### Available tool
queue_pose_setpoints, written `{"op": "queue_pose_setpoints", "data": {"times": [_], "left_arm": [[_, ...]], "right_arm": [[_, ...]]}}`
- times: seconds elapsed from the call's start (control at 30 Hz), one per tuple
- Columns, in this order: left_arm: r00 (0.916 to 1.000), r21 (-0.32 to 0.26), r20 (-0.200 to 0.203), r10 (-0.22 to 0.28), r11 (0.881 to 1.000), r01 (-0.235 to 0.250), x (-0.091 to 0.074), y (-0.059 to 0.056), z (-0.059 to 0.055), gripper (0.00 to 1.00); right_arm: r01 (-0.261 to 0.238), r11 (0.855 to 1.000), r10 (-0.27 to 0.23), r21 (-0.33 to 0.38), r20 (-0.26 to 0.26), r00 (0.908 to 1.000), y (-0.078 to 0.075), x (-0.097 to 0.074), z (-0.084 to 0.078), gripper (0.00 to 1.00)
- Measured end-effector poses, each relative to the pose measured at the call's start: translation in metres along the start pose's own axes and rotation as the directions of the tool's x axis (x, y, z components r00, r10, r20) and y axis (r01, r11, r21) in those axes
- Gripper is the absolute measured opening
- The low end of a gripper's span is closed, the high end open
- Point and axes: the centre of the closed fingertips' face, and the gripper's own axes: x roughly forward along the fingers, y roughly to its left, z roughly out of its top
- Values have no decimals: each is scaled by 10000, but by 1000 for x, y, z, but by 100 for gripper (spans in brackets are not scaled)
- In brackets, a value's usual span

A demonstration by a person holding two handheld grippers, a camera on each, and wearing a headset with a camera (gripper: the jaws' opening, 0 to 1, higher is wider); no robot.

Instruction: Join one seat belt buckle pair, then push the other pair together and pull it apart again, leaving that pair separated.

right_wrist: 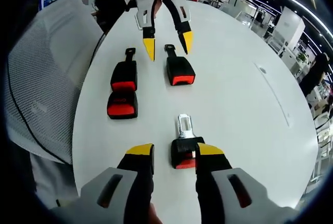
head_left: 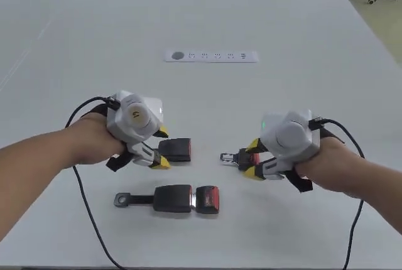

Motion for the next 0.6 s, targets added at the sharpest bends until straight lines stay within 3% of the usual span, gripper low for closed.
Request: {"op": "queue_pose_setpoints", "data": {"times": [0.13, 0.4, 0.6], "left_arm": [[10000, -9, -40, -68, 10000, 68, 0, 7, 2, 45], [9999, -80, -23, -170, 9998, 170, 11, 22, 3, 45], [9979, 188, -166, -621, 9979, 624, 25, 14, 4, 44]], "right_arm": [[57, 10000, -57, 0, -261, 9996, -11, 1, -11, 29], [-111, 9999, 105, -115, -522, 9986, -18, 9, -19, 31], [-324, 9994, 314, -136, -657, 9973, -21, 22, -22, 30]]}}
